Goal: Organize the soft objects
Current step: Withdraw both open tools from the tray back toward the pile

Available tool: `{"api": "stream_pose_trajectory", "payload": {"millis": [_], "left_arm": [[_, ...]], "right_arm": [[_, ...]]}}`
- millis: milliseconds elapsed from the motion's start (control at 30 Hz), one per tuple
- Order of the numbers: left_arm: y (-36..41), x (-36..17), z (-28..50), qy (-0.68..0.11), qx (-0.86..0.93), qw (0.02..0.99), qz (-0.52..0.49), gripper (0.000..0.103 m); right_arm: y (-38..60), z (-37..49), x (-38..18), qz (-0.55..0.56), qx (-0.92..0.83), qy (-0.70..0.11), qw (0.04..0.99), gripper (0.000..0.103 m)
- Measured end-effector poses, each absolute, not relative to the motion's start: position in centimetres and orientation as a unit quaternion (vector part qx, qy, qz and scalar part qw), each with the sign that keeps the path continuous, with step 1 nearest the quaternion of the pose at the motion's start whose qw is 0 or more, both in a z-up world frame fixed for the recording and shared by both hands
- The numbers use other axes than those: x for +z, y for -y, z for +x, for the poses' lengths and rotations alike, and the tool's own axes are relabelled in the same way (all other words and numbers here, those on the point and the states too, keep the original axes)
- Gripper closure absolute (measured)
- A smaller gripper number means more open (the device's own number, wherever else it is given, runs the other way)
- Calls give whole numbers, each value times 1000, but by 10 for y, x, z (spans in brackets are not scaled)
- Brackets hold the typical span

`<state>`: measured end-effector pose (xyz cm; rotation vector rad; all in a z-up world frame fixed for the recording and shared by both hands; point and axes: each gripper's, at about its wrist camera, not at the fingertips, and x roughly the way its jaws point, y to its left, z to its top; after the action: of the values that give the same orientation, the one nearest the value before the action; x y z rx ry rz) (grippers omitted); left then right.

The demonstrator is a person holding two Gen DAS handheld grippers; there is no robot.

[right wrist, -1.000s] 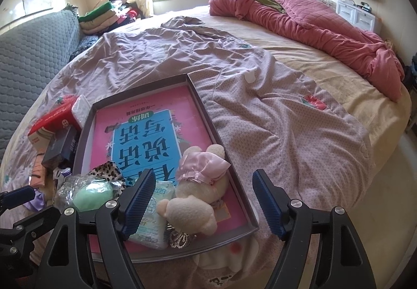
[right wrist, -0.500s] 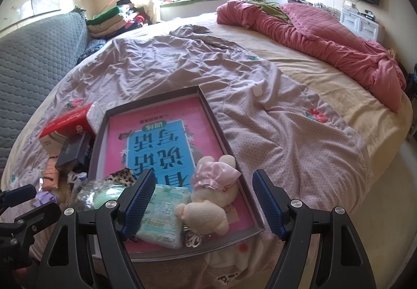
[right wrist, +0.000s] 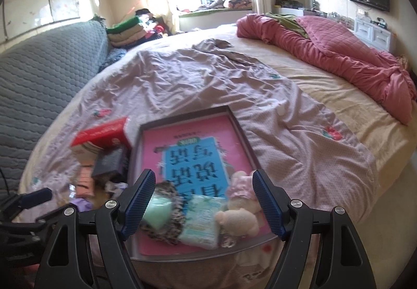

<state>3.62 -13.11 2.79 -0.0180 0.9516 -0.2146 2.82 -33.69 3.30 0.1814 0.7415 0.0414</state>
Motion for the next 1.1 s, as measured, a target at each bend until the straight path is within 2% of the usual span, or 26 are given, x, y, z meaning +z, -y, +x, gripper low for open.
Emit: {"api": "stream_pose_trajectory", "payload": {"millis": [1100], "left_arm": [[66, 40, 26, -446, -60, 892, -37, 21]], "right_arm": [[266, 18, 54, 32, 82, -362, 928, 25]]}}
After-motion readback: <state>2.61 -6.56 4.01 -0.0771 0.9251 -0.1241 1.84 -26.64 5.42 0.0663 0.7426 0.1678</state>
